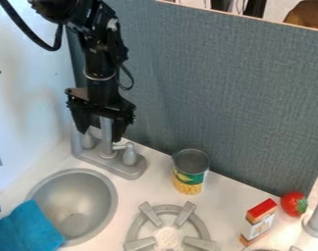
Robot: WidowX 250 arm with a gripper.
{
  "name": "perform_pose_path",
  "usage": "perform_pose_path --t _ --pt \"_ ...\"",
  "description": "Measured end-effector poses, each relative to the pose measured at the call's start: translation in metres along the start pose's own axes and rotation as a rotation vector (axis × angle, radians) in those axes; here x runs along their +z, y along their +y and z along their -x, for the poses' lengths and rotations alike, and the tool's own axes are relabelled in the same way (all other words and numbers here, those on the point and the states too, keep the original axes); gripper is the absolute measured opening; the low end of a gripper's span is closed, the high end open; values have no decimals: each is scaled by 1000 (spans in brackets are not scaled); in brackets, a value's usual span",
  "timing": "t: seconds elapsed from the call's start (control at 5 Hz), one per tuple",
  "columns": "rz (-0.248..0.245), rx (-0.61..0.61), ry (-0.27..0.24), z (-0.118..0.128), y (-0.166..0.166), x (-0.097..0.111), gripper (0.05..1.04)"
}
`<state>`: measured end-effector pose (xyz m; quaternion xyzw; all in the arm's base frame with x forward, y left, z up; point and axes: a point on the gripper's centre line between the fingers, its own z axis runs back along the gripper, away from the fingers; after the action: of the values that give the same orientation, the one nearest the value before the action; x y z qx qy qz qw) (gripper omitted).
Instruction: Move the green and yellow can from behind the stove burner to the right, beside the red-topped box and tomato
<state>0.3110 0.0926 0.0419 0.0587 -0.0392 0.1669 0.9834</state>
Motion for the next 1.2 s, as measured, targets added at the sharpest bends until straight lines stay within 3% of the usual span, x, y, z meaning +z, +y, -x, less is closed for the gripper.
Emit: perform_pose_path --t 0.2,0.6,1.0,1.2 --pt "-3 -2 30 4 -1 -8 999" --pt "-13 -2 75 -17 -45 -27 999" --pt "-64 -90 39 -28 -95 -42 999" --pt "-67 -124 3 -29 -108 -49 999"
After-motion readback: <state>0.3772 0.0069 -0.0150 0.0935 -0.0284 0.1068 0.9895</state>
